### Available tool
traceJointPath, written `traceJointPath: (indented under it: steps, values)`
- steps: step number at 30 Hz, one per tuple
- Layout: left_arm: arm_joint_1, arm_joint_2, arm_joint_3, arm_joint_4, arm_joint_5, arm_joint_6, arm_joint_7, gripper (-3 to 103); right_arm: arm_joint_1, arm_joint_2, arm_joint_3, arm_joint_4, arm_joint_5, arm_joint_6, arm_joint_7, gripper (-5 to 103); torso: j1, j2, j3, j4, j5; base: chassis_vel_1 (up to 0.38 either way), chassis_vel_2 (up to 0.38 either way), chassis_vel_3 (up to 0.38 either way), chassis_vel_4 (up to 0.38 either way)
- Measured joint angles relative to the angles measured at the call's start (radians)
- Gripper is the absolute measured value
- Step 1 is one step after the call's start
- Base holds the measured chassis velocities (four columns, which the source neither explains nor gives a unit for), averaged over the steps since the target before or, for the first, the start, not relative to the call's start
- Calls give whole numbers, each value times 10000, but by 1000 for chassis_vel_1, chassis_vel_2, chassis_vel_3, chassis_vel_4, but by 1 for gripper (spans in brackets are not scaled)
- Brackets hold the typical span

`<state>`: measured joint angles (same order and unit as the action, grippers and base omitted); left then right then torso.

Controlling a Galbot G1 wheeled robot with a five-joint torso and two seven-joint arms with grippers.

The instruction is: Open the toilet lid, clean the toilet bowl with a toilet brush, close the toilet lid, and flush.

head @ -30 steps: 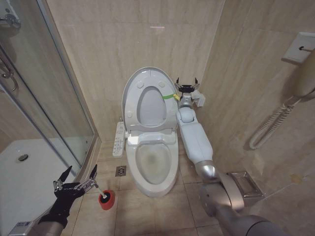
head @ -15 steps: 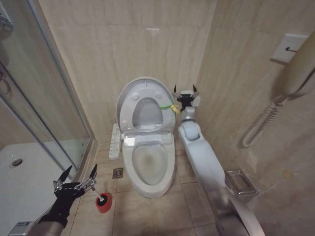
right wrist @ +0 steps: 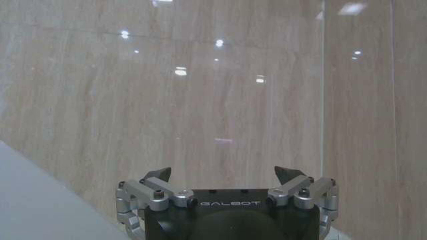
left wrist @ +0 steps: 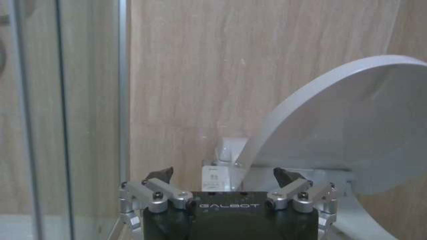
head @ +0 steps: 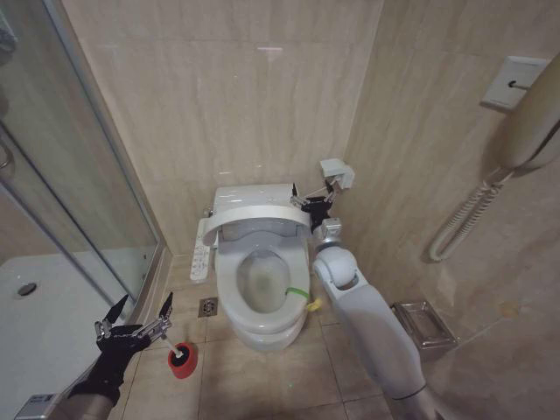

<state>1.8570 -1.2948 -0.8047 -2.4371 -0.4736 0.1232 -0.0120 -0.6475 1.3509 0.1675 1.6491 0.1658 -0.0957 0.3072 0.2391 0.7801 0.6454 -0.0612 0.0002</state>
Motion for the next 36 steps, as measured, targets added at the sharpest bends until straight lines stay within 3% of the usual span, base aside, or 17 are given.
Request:
traceJointPath:
  steps: [2,6,8,16,24,36]
  values:
    - [0,0,0,0,0,0,0,98,299,-165,467,-20,-221,-68,17,100,2,-1,1,20,4,57,44,23,36]
    - [0,0,-3,3,0,0,-1,98,563,-897,906,245,-140,-385,218,100,3,0,0,7,-2,65,72,20,-8]
    - [0,1,-3,3,0,0,0,98,483,-1246,943,610,49,-582,282,100,3,1,0,-16,-3,-2,25,4,3]
    - [0,0,-2,2,0,0,0,98,-1066,-2276,1019,2442,893,-1173,525,100,-1,5,-3,-15,0,0,0,0,0]
    - [0,0,-2,3,0,0,1,98,-3290,-2575,908,3903,1856,-1256,686,100,-2,5,-4,-20,0,0,0,0,0]
    - [0,0,-2,3,0,0,0,98,-4665,-2443,1131,4739,2371,-1477,815,100,-1,5,-3,-17,-2,0,0,0,0]
